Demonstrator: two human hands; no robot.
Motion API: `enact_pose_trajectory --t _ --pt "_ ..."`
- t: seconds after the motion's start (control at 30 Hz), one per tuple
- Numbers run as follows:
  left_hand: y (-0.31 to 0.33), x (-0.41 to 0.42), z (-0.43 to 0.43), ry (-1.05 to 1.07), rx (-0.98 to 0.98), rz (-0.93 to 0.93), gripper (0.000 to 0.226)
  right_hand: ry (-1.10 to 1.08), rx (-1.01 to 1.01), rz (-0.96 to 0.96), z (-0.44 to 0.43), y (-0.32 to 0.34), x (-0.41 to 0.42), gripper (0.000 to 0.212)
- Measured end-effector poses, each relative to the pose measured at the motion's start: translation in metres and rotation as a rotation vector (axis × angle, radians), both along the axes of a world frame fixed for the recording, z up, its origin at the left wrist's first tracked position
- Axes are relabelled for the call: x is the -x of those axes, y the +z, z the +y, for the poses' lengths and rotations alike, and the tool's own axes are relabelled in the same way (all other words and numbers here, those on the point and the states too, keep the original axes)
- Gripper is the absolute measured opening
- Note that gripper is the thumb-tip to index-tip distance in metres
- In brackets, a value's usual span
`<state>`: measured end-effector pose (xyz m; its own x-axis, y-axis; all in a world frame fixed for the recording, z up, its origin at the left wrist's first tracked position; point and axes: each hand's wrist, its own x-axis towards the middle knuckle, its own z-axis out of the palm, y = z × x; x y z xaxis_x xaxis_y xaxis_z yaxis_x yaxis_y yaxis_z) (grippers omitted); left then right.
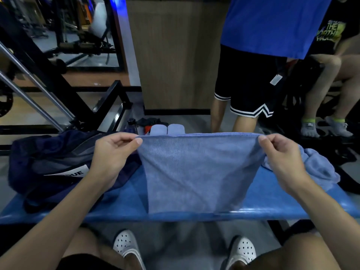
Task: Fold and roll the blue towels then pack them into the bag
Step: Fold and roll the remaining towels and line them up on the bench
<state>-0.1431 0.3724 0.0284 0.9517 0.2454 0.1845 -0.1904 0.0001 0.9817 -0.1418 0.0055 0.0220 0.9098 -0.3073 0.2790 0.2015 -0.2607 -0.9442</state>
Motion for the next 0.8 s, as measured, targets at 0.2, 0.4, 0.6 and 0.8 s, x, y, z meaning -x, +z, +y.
enact_pose_trajectory --t 0.2,0.4,0.6,0.8 --pt "0.010 -0.003 0.002 -0.024 -0.081 -0.031 0.014 0.027 -0.133 0.025 -0.003 0.022 0.010 0.026" --pt "0.011 -0.007 0.003 -0.073 -0.035 0.015 0.013 0.029 -0.094 0.003 -0.004 0.024 0.014 0.020" --pt "0.015 -0.003 -0.004 -0.079 0.038 0.017 0.013 0.051 -0.080 0.005 -0.004 0.024 0.015 0.013" --pt "0.014 -0.005 0.007 -0.029 -0.063 0.012 0.015 0.049 -0.151 -0.008 -0.010 0.027 0.015 0.010"
